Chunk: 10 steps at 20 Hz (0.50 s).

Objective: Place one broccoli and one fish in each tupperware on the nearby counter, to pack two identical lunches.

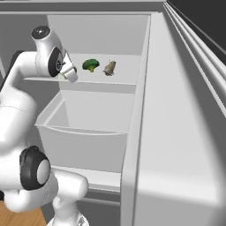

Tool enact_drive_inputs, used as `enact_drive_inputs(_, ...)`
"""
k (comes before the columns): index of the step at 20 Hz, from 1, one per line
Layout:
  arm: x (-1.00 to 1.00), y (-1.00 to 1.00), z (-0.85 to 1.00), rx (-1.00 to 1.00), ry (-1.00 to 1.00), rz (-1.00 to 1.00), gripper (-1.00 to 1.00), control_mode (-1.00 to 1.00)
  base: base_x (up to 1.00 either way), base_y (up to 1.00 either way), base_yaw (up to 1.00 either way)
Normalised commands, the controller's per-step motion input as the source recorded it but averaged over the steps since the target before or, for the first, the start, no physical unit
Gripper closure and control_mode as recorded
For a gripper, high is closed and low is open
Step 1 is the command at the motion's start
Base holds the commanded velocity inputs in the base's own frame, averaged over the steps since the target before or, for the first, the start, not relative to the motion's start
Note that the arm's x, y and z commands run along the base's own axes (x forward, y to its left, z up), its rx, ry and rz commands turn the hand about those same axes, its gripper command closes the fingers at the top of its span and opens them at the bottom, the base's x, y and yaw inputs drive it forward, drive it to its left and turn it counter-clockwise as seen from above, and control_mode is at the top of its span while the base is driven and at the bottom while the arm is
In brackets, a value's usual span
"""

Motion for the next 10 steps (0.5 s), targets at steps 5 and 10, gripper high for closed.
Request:
enact_drive_inputs(5, -0.7, 0.01, -0.1, 0.02, -0.04, -0.02, 1.0, -1.0, 0.0, 0.0, 0.0)
enact_drive_inputs(10, -0.99, -0.03, 0.0, 0.01, 0.11, -0.01, 1.0, -1.0, 0.0, 0.0, 0.0)
